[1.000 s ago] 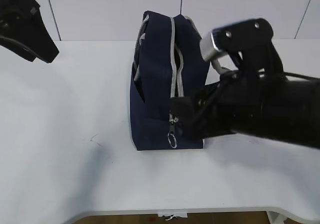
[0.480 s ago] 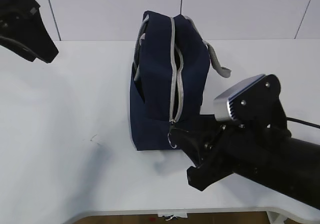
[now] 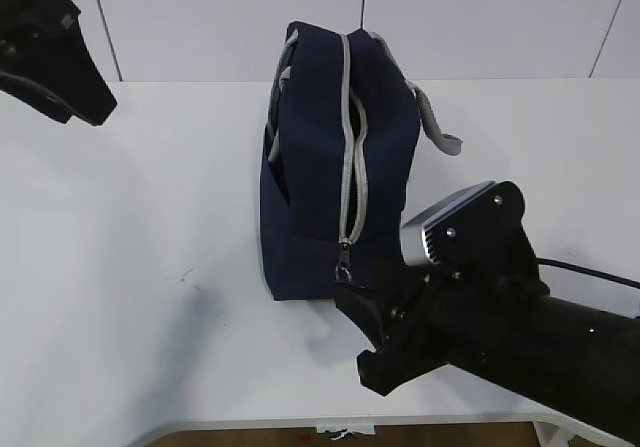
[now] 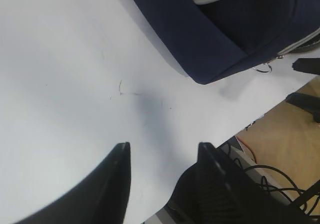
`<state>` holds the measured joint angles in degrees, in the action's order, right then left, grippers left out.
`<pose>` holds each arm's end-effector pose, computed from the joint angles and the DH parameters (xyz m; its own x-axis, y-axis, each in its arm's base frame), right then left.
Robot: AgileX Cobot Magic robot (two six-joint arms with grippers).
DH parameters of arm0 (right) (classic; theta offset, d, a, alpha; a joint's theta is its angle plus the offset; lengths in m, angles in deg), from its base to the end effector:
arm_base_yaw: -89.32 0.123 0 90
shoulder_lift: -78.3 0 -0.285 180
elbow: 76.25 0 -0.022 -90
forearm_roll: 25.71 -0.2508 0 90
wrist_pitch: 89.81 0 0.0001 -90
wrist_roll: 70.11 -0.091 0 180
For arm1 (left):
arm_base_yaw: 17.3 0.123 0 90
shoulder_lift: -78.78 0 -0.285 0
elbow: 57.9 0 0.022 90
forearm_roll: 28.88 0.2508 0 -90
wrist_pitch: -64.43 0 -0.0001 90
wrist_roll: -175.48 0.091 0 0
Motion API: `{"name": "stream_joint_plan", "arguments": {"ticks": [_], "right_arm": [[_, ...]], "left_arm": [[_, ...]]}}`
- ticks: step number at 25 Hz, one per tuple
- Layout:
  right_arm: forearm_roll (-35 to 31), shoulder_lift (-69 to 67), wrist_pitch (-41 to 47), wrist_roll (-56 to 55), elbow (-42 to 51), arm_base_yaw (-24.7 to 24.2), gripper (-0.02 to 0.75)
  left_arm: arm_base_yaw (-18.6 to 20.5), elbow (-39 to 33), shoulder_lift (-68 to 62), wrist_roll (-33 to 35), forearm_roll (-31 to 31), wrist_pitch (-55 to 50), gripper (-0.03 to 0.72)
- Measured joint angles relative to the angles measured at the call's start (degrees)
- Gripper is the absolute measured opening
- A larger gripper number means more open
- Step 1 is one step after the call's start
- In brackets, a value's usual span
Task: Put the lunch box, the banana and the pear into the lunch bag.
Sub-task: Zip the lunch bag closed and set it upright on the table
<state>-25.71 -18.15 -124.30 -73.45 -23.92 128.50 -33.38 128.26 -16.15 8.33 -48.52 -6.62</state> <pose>0.2044 0.1666 0.1656 -0.3551 -0.2143 -0.9099 -0.6121 0.7890 0.0531 0.2860 -0.1125 0.3539 -0.8496 0.3521 -0.3926 0.4685 0.8458 -0.2551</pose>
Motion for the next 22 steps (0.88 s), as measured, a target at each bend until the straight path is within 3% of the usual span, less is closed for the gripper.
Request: {"name": "stream_joint_plan", "arguments": {"ticks": [18,22], "right_arm": [[-2.20,-11.56,-11.91,-1.75,0.00,0.00,0.360],[-2.44,-12.04,-12.81,-2.22,0.00,0.00,0.326]], "left_arm": [[0.00,0.00,0.00,-0.42,0.00,0.00,0.328],[0.00,0.00,0.00,-0.42,0.00,0.00,0.320]]}}
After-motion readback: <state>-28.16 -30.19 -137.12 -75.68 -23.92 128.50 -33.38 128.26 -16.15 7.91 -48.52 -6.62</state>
